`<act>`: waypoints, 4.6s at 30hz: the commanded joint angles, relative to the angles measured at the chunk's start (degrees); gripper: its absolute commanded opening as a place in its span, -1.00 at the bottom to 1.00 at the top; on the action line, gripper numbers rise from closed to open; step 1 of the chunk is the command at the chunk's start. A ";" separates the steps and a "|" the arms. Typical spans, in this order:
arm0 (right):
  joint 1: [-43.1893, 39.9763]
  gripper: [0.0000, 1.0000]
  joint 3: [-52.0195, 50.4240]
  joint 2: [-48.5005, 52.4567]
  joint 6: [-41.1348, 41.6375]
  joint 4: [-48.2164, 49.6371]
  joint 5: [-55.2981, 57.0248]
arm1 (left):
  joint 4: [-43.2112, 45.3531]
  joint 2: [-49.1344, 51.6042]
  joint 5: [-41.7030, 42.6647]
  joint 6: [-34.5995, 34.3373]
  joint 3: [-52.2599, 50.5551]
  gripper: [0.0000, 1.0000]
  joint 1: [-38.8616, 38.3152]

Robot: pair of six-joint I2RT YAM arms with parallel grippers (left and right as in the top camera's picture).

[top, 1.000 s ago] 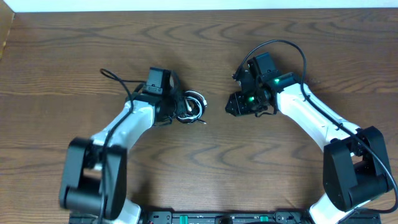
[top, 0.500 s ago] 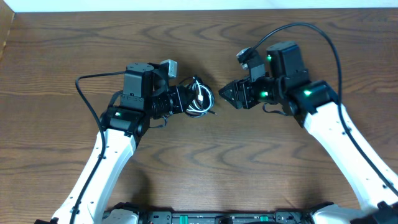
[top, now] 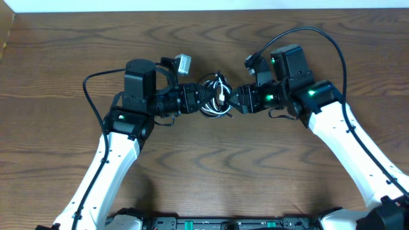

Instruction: Untangle cables

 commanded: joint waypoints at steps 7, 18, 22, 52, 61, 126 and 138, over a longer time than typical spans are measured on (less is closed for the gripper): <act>1.79 0.13 0.61 1.46 9.97 0.74 11.50 | 4.59 -0.66 3.48 -10.32 0.02 -0.85 -0.37; 1.62 0.05 0.61 5.88 12.74 3.06 11.45 | 12.74 -0.66 3.52 -21.42 0.02 -0.85 -3.08; 0.42 0.04 0.59 6.38 12.76 2.58 13.92 | 18.21 -0.66 4.85 -26.80 0.02 -0.85 -3.08; -22.51 0.01 0.59 6.40 5.42 -17.05 35.21 | 38.77 -0.61 16.17 -38.16 0.02 -0.85 7.96; -18.75 0.17 0.59 6.40 -0.44 -16.44 27.91 | 2.82 -0.17 7.93 -14.43 0.02 -0.85 7.69; -11.58 -0.98 -5.68 19.47 -12.09 0.63 4.79 | -13.92 3.67 -19.50 -9.11 0.02 -0.84 7.74; -6.88 -0.52 -4.61 18.73 -5.18 1.55 13.20 | -14.69 3.67 -19.47 -9.09 0.02 -0.84 7.74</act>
